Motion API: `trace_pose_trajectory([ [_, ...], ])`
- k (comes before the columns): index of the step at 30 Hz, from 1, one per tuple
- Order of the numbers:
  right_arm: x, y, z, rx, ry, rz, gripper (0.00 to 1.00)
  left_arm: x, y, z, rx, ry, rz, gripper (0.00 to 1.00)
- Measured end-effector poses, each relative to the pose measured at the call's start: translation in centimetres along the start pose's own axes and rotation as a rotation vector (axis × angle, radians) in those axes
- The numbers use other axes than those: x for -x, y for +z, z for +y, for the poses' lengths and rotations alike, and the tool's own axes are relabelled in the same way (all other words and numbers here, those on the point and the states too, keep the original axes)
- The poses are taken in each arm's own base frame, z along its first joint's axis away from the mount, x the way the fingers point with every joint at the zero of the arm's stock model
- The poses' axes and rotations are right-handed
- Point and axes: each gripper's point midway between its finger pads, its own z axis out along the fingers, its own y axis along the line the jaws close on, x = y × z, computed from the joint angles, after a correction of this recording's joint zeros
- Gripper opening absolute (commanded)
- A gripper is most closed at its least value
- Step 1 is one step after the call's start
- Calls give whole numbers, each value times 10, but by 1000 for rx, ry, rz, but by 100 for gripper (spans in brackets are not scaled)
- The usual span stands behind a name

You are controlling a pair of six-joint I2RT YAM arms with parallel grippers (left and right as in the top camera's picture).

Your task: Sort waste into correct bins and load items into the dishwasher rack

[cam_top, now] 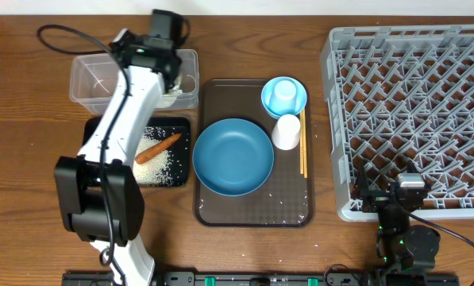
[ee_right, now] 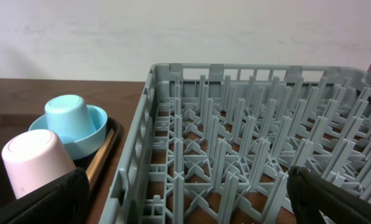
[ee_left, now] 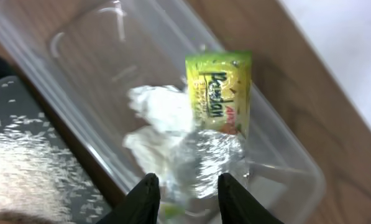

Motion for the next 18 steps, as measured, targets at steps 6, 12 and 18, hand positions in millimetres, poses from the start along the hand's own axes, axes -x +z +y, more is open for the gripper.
trace_pose_trajectory([
  [6,0,0,0,0,0,0,99,-5,2,7,17,5,45,52],
  [12,0,0,0,0,0,0,99,-24,-4,37,129,60,128,52],
  [18,0,0,0,0,0,0,99,-17,-42,56,145,67,142,55],
])
